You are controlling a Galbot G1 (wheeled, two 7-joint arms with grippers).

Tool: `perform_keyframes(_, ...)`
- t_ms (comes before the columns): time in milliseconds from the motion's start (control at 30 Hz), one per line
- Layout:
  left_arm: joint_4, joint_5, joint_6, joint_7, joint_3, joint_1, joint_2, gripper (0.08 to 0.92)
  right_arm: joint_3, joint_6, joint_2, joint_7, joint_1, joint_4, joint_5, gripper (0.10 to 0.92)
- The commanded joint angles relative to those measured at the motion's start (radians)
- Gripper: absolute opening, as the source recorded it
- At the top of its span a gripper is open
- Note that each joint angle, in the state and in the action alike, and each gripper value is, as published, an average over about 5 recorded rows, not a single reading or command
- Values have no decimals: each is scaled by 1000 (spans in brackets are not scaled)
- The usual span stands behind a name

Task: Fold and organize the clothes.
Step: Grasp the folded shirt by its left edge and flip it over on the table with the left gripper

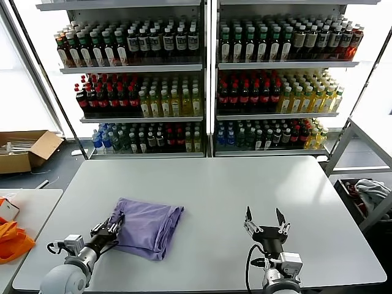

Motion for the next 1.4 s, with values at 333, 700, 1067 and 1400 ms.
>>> perform_keyframes(333,8,45,-83,-15,-219,8,131,127,4,-2,-6,5,10,-6,3,823)
perform_keyframes(700,194,59,-99,-6,-527,1,459,127,-8,-5,-10,6,53,-28,24,823)
perform_keyframes(1067,-169,122,-41,-27,-363,27,255,127,0,-8,-2,9,48,-50,18,823)
perform_keyframes(1400,-356,246,33,-163,304,-96,-4,127,20,-2,52,15,-25,-49,-57,823)
